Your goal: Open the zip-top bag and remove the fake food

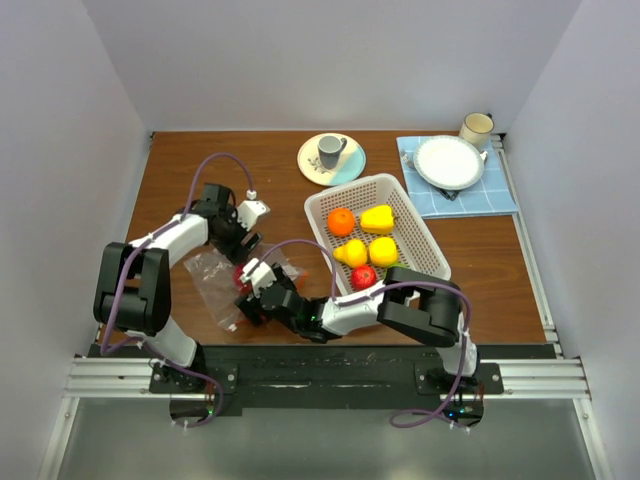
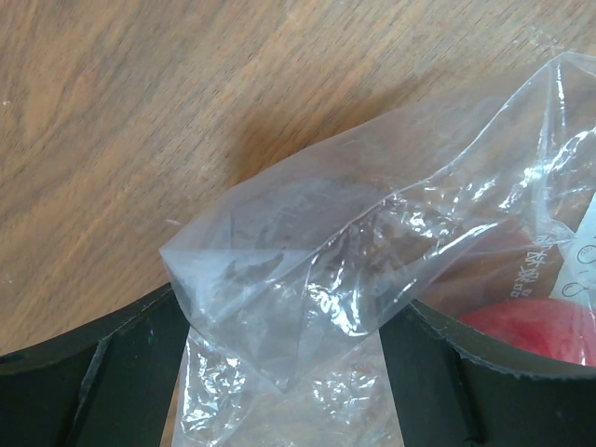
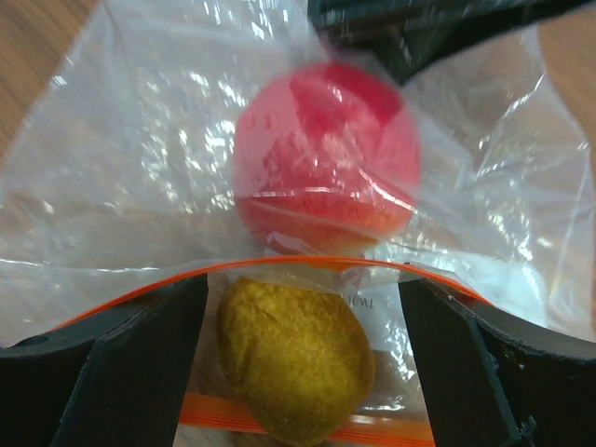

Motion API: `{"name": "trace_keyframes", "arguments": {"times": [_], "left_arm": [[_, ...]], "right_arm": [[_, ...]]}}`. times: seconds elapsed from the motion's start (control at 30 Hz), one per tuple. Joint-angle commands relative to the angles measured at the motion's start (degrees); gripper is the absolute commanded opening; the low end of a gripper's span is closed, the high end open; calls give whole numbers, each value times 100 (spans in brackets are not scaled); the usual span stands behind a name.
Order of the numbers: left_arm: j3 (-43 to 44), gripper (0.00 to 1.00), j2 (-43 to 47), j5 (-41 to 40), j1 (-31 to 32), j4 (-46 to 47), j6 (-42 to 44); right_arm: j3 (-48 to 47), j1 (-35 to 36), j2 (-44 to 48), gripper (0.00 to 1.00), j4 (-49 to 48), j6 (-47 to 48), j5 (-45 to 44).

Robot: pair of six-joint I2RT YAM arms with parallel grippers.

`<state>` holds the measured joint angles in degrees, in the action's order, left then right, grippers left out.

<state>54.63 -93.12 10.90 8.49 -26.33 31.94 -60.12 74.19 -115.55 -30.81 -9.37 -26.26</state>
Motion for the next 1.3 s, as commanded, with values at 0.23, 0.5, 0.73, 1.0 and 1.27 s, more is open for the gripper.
{"name": "trace_keyframes", "arguments": {"times": [0.23,0.5,0.73,1.0,1.27], "left_arm": [[-76,84,40,-52,47,92,110],[-110,79,48,-245,39,180,128],[-164,74,-110,-422,3,347,172],[-137,64,-180,-404,-5,339,128],[-190,59,-154,-518,-5,391,154]], "right_arm": [[852,-10,541,78,-109,-250,-125],[1037,-10,1444,24,-14,4,-326],[1564,-63,3132,24,461,619,-1240],[1715,-1520,3557,11,1513,-3,-2198],[1274,-1935,3240,95,1983,-197,-2129]]}}
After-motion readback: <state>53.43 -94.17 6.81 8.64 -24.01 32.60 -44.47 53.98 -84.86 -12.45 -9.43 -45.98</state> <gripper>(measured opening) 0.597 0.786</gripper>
